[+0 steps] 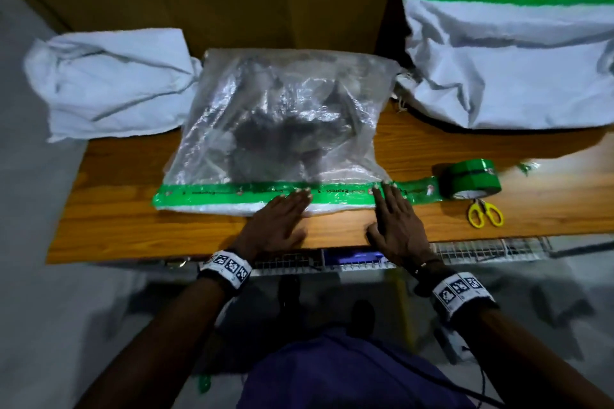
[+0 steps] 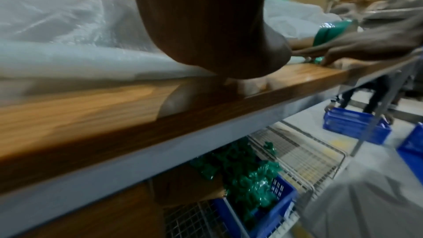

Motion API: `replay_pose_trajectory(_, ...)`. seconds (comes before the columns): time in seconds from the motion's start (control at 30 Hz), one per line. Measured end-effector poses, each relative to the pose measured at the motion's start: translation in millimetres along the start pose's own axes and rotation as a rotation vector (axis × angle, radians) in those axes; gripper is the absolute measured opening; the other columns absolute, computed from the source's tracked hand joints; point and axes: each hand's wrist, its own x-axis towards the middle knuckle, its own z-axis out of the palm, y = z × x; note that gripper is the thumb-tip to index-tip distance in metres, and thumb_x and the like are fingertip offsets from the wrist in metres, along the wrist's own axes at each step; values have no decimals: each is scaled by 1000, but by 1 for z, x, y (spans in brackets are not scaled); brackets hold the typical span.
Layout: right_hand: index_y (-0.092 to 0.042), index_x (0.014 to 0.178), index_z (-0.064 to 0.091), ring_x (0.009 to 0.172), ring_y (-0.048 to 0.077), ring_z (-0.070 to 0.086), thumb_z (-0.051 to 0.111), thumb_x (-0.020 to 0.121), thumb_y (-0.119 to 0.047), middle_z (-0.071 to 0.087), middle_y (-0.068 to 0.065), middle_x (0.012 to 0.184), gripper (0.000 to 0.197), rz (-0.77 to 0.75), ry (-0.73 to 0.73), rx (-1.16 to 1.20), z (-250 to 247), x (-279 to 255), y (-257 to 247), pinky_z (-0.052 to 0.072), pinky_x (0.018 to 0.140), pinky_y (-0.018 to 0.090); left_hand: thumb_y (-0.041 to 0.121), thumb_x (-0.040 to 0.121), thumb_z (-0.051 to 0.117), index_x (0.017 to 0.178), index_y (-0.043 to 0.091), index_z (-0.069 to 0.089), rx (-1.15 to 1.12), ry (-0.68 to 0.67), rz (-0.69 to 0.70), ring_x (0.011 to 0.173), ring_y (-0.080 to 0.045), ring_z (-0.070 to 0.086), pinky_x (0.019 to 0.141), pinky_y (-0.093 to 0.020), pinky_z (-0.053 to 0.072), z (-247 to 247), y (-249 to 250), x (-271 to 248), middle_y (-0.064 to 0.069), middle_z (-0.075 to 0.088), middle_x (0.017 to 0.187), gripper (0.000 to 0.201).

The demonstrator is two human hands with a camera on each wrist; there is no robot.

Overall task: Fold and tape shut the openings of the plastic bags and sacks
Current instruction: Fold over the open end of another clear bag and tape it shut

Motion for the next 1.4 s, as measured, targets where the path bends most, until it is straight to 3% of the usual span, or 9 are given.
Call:
replay_pose_trajectory(0.23,-2,165,18,161,35,6,35,92,-48,10,18,173,88,-194,-109,46,25,20,-55,14,130,54,45,105,49,167,12,16,-20,-52,-53,160,-20,12,128,-44,15,-14,20,1,-4,9,174,77)
replay_pose_trajectory(0.47,-9,167,13,163,29,3,38,95,-47,7,9,175,85,-208,-71,-39,34,17,-44,17,129,51,51,109,41,168,25,12,49,18,-64,160,-10,12,127,-37,18,-33,-57,-81,8,7,175,71)
replay_pose_trajectory(0.57,-9,167,16,162,30,5,36,95,-48,10,11,175,85,-166,-64,-13,36,17,-53,17,129,52,46,109,43,164,19,31,49,97,-66,154,-16,31,120,-35,30,-40,-70,-97,1,27,171,63)
replay_pose_trajectory(0.67,-3,163,28,160,35,17,36,93,-45,23,17,171,82,-138,-13,109,33,27,-82,21,128,53,36,101,47,137,10,66,-27,240,-128,122,-33,64,98,-39,50,-45,-65,-73,-12,63,143,48)
replay_pose_trajectory(0.77,1,158,38,155,37,30,40,92,-38,36,21,165,77,-247,-24,177,41,50,-137,28,126,51,28,102,52,117,13,68,-184,317,-264,102,-36,65,86,-41,46,-39,-58,-57,-13,70,116,27)
replay_pose_trajectory(0.97,-8,157,44,151,29,40,40,92,-42,45,11,162,74,-208,-104,54,48,73,-162,28,124,49,28,108,49,148,17,53,-267,299,-465,140,-26,50,126,-41,22,-8,-61,-55,-7,57,151,42)
replay_pose_trajectory(1.13,-13,156,48,148,26,45,37,89,-41,48,8,160,74,-103,-24,25,21,48,-98,31,122,50,27,109,50,150,13,53,-274,307,-458,145,-26,47,128,-39,16,-2,-64,-56,-10,53,155,44)
replay_pose_trajectory(1.3,-9,156,46,150,30,42,36,90,-44,47,12,160,76,-77,-29,15,20,49,-101,29,122,50,-10,78,61,133,-1,65,-250,487,-342,123,-41,62,113,-52,42,-4,-37,-39,-24,66,134,56)
replay_pose_trajectory(1.4,-7,158,43,152,30,38,32,89,-49,44,12,162,81,-64,-46,17,22,48,-101,27,123,53,-9,85,56,143,3,59,-235,418,-224,139,-36,50,119,-49,36,-10,-5,-1,-19,55,151,59)
